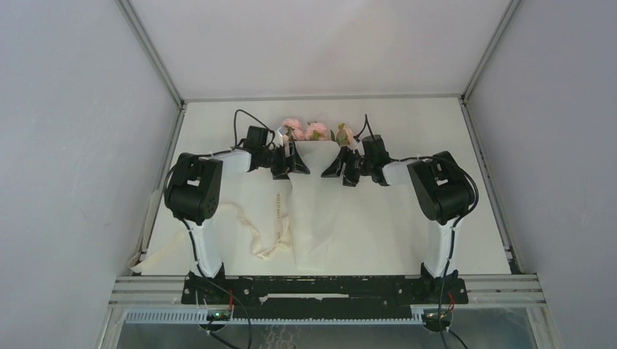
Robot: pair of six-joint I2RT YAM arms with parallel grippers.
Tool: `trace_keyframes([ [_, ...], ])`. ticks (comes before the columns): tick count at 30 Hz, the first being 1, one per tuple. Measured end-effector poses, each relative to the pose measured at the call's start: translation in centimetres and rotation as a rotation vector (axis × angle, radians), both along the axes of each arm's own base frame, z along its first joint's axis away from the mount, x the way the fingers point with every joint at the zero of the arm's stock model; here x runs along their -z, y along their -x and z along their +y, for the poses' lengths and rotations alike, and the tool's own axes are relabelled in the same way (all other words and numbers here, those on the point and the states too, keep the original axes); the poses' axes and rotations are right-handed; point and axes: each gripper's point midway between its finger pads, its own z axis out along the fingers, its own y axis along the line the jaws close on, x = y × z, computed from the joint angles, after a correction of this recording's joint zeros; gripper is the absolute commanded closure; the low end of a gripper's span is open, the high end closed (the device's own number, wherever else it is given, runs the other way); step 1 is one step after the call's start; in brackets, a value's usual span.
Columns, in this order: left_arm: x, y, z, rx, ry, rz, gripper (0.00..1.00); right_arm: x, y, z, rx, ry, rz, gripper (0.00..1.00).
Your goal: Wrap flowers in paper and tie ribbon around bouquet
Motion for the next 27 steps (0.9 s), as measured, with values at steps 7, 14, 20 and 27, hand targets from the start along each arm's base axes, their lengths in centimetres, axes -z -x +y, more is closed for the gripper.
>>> trace_keyframes([
  [7,0.1,-0.2,-0.2,0.003,0.003,-0.003,0.18,0.8,0.3,1.2,-0.022,-0.041,0.015,1.00],
  [14,-0.5,0.4,0.4,0.079,-0.098,-0.048,0.03,0.6,-0.1,0.4,0.000,-0.050,0.025,1.00],
  [20,-3.2,2.8,4.5,0.115,-0.329,-0.165,0.01,-1.4,-1.1,-2.8,0.060,-0.016,0.002,1.00],
  [27,0.0,6.0,9.0,0.088,-0.549,-0.122,0.10,-2.0,-2.0,-6.7,0.134,0.054,-0.020,1.00],
])
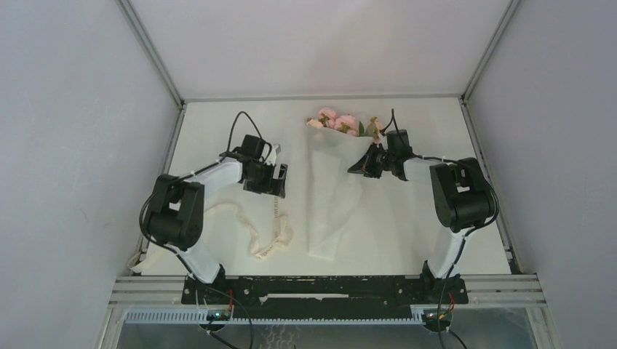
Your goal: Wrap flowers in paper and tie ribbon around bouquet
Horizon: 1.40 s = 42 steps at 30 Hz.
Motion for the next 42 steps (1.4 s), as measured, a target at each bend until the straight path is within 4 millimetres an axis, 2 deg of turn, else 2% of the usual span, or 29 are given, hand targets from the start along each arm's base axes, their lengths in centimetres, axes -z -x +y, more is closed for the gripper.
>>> trace_keyframes([
  [2,2.0,0.5,0.6,-0.003,-0.054,0.046,0.13,0.5,0.3,-0.8,0.014,0.025,0.014,1.00],
  [5,2.1,0.3,0.0,0.009,-0.079,0.028,0.20,0.5,0.7,-1.2,0.013,0.045,0.020,1.00],
  [9,2.3,0.4,-1.9,0.065,-0.113,0.025,0.51,-0.2,0.6,-1.5,0.012,0.048,-0.002,1.00],
  [12,2.5,0.5,-3.7,0.119,-0.118,0.028,0.69,-0.4,0.5,-1.9,0.018,0.043,-0.004,1.00],
  [14,2.6,0.8,-4.5,0.138,-0.111,0.037,0.91,-0.3,0.4,-2.5,0.030,0.039,0.000,1.00],
  [15,2.6,1.0,-5.0,0.153,-0.104,0.046,0.99,-0.2,0.3,-2.8,0.037,0.037,0.004,1.00],
  [16,2.7,1.1,-5.3,0.158,-0.098,0.054,1.00,-0.2,0.2,-3.2,0.046,0.036,0.007,1.00],
  [24,2.5,3.0,-8.7,0.273,-0.026,0.100,1.00,-0.7,-0.5,-5.8,0.103,0.019,0.004,1.00],
  [27,2.4,4.3,-10.3,0.399,-0.036,0.096,1.00,-1.1,-0.9,-6.6,0.124,0.013,-0.005,1.00],
  [32,1.6,7.8,-16.2,0.717,-0.026,0.047,1.00,-1.2,-1.4,-7.9,0.161,0.010,-0.003,1.00],
  [34,1.0,10.1,-18.5,0.856,-0.003,0.025,1.00,-1.2,-1.6,-8.2,0.171,0.012,-0.004,1.00],
  [36,0.1,12.4,-20.0,0.972,0.025,0.021,0.97,-1.2,-1.6,-8.4,0.176,0.013,0.000,1.00],
  [37,-0.5,13.7,-20.5,1.040,0.040,0.029,0.90,-1.2,-1.7,-8.7,0.183,0.014,0.002,1.00],
  [39,-1.6,14.7,-20.5,1.097,0.040,0.028,0.68,-1.2,-1.8,-9.2,0.193,0.016,0.005,1.00],
  [42,-3.5,13.8,-19.2,1.102,-0.011,-0.018,0.34,-1.2,-1.9,-9.7,0.207,0.019,0.008,1.00],
])
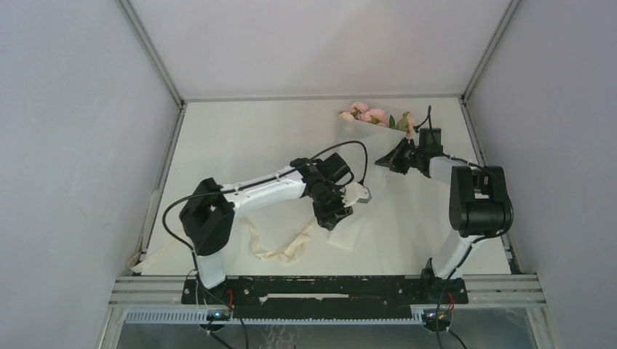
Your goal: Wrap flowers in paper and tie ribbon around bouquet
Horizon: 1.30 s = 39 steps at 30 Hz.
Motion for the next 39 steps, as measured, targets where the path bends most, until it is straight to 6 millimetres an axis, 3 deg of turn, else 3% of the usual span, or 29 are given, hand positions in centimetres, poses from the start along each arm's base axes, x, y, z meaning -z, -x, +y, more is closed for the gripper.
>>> trace_keyframes([
  [2,-0.8,-1.0,1.4,-0.027,-0.021,-0.047,0.18,0.1,-0.1,-0.4,0.012,0.003,0.003,1.00],
  [4,-0.7,-1.8,3.8,-0.071,-0.064,-0.086,0.09,0.2,-0.1,-0.7,0.016,0.006,0.006,1.00],
  [9,3.2,-0.4,9.7,-0.096,-0.246,-0.071,0.12,0.2,-0.1,-0.8,0.017,0.011,0.008,1.00],
  [11,4.3,0.7,11.1,-0.086,-0.297,-0.043,0.24,0.0,-0.2,-0.9,0.016,0.013,0.003,1.00],
  [14,5.0,1.2,11.5,-0.077,-0.321,-0.023,0.67,0.0,-0.3,-0.9,0.014,0.017,-0.001,1.00],
  [15,5.2,1.2,11.4,-0.077,-0.318,-0.017,0.86,0.0,-0.3,-0.9,0.015,0.019,0.001,1.00],
  [16,5.3,1.4,11.2,-0.065,-0.310,-0.007,0.98,0.1,-0.2,-1.0,0.015,0.022,0.004,1.00],
  [17,5.4,1.6,11.1,-0.061,-0.306,0.005,1.00,0.1,-0.2,-1.0,0.016,0.024,0.005,1.00],
  [21,5.1,2.0,10.6,-0.038,-0.281,0.032,1.00,0.2,-0.2,-1.1,0.021,0.029,0.009,1.00],
  [24,3.1,1.8,8.8,0.025,-0.234,0.020,1.00,0.0,-1.0,-1.2,0.028,0.031,0.007,1.00],
  [27,-0.9,2.3,4.5,0.184,-0.124,-0.050,1.00,-0.5,-2.4,-1.4,0.044,0.036,-0.009,1.00],
  [31,-4.5,7.3,-0.4,0.453,0.002,-0.091,1.00,-0.7,-4.0,-1.4,0.070,0.017,-0.007,1.00],
  [32,-4.7,8.9,-1.1,0.525,0.021,-0.087,1.00,-0.6,-4.2,-1.4,0.076,0.012,-0.001,1.00],
  [34,-4.4,10.3,-1.6,0.599,0.033,-0.074,1.00,-0.4,-4.4,-1.0,0.082,-0.001,0.015,1.00],
  [39,-1.3,9.1,-2.1,0.657,0.001,-0.090,1.00,-1.4,-5.3,0.3,0.077,-0.001,0.010,1.00],
])
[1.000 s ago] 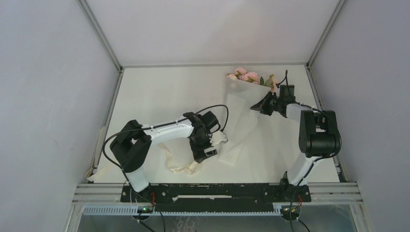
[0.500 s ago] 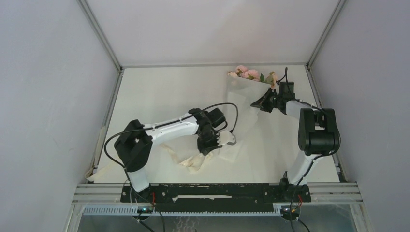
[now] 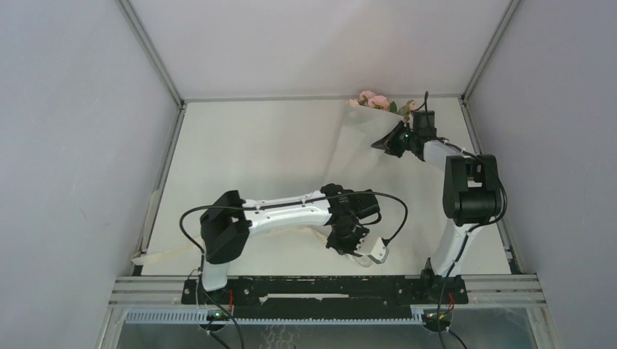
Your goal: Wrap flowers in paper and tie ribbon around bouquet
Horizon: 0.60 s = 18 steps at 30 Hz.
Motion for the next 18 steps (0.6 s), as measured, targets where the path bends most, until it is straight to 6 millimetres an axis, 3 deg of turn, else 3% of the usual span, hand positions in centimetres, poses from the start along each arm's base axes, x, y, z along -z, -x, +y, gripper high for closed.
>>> trace_keyframes([
  [4,2.8,-1.1,-0.3,0.019,-0.044,-0.030,1.00,-1.7,-0.7,2.2,-0.039,-0.006,-0.036,1.00],
  [8,3.4,-3.4,-1.5,0.003,-0.010,-0.140,1.00,-2.2,-0.4,3.9,-0.069,-0.023,-0.036,1.00],
  [12,3.4,-7.3,-3.4,-0.052,0.059,-0.309,1.00,-2.3,0.4,5.3,-0.110,-0.039,-0.024,1.00],
  [15,2.5,-11.4,-4.6,-0.128,0.119,-0.451,1.00,-2.4,1.0,6.4,-0.147,-0.054,-0.020,1.00],
  [16,1.9,-12.9,-5.0,-0.157,0.141,-0.502,0.93,-2.5,1.2,6.8,-0.161,-0.057,-0.016,1.00],
  [18,1.1,-15.4,-5.3,-0.211,0.167,-0.577,0.60,-2.6,1.2,7.3,-0.182,-0.059,-0.019,1.00],
])
